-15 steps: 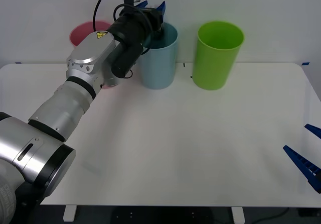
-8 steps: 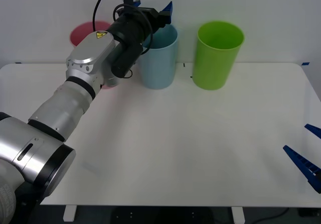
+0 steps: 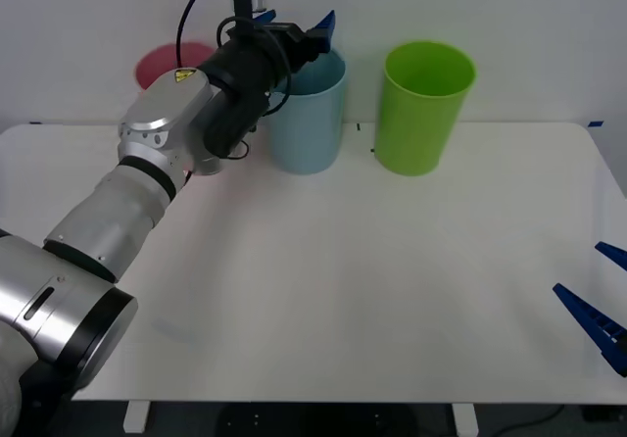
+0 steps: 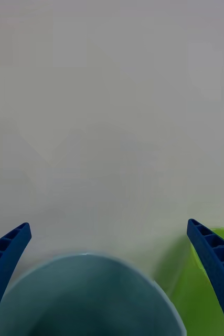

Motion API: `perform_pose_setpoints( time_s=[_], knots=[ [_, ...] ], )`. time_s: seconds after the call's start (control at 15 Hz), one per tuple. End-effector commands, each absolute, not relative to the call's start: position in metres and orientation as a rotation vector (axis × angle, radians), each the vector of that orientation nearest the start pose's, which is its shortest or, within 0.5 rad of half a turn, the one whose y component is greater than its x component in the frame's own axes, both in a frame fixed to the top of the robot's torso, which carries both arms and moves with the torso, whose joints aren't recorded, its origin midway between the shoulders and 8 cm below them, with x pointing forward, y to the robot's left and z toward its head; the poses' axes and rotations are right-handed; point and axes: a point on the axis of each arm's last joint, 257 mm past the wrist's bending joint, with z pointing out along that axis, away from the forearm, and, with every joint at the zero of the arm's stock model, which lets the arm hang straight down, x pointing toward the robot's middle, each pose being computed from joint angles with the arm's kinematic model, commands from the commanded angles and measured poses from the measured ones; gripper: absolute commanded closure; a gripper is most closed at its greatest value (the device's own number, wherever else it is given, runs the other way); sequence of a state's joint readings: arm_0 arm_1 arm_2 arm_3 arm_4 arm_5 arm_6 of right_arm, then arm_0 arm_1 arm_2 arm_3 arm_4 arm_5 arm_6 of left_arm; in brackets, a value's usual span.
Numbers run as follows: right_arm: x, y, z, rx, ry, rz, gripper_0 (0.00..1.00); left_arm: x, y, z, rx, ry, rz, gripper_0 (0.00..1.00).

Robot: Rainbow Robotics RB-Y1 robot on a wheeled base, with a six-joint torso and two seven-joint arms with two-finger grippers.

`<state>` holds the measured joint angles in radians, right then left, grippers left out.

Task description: Grasp the object on the table and drop it into the matching bin: aluminum can to the light blue bin, PET bottle to the pink bin.

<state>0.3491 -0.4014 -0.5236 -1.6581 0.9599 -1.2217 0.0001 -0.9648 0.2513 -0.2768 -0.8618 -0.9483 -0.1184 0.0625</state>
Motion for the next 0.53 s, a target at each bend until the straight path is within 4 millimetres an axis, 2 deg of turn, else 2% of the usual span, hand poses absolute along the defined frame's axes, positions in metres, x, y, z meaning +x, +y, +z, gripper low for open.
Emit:
perform_pose_setpoints(
  time_s=[0.07,0.53],
  knots=[
    [0.342,-0.330,-0.169,-0.465,1.441,0.567,0.00,0.701,0.066,-0.016,0.226,1.413,-0.545,0.00],
    [0.342,-0.330,-0.169,-0.465,1.441,0.567,0.00,0.657,0.116,-0.035,0.213,1.401,-0.596,0.00]
  ],
)
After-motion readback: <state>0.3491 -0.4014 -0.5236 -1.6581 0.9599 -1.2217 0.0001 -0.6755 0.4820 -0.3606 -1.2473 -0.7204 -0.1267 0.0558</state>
